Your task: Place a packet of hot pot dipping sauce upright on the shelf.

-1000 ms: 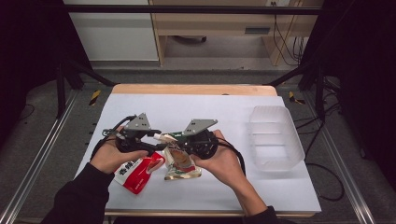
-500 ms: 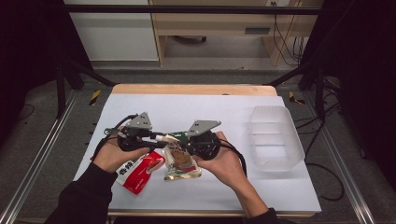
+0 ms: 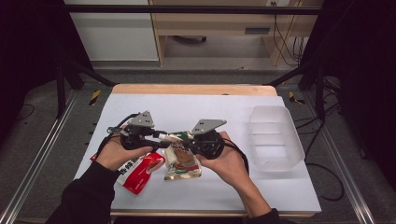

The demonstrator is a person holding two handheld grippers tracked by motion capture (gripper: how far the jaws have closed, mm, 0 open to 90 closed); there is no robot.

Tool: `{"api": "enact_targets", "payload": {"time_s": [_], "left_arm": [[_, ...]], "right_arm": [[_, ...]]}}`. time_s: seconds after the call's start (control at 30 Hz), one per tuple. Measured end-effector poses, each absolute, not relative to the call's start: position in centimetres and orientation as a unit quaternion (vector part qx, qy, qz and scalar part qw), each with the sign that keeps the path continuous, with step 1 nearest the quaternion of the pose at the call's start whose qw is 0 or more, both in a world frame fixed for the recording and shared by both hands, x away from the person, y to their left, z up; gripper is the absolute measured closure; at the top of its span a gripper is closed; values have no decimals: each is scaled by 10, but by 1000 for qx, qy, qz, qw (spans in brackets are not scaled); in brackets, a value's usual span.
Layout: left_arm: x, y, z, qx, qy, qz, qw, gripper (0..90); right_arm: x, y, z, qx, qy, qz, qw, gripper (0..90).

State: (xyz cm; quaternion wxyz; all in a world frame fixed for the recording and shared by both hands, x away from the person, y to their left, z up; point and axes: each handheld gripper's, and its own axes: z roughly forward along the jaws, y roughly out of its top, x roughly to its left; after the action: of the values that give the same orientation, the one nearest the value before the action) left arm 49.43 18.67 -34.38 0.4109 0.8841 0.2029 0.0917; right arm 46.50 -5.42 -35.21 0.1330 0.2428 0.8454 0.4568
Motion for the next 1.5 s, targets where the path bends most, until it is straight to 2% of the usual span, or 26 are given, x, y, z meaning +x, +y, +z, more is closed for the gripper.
{"api": "enact_targets", "payload": {"time_s": [0.33, 0.57, 0.73, 0.83, 1.17, 1.33, 1.37, 1.4, 1.43, 1.47, 1.5], "left_arm": [[491, 182, -339, 889, 195, 87, 406, 712], [490, 172, -331, 892, 187, 101, 399, 703], [493, 170, -332, 886, 195, 84, 412, 674], [492, 168, -332, 886, 196, 82, 413, 714], [489, 157, -315, 904, 164, 100, 381, 732], [487, 150, -312, 914, 148, 105, 363, 734], [487, 149, -311, 914, 146, 104, 364, 735], [487, 149, -311, 915, 145, 103, 363, 735], [487, 149, -311, 915, 145, 103, 363, 735], [487, 148, -311, 915, 144, 102, 363, 735], [488, 148, -311, 915, 143, 102, 362, 735]], "right_arm": [[469, -59, -355, 250, 846, 451, 136, 893], [467, -69, -354, 261, 839, 457, 138, 893], [468, -72, -353, 260, 839, 458, 135, 894], [469, -73, -354, 265, 838, 459, 135, 893], [472, -77, -351, 247, 849, 447, 133, 872], [471, -76, -349, 228, 865, 422, 149, 806], [471, -77, -346, 224, 867, 415, 159, 748], [471, -77, -346, 224, 867, 415, 159, 748], [472, -76, -344, 214, 874, 402, 171, 639], [472, -76, -344, 214, 874, 402, 171, 639], [473, -75, -343, 208, 879, 392, 173, 581]]}}
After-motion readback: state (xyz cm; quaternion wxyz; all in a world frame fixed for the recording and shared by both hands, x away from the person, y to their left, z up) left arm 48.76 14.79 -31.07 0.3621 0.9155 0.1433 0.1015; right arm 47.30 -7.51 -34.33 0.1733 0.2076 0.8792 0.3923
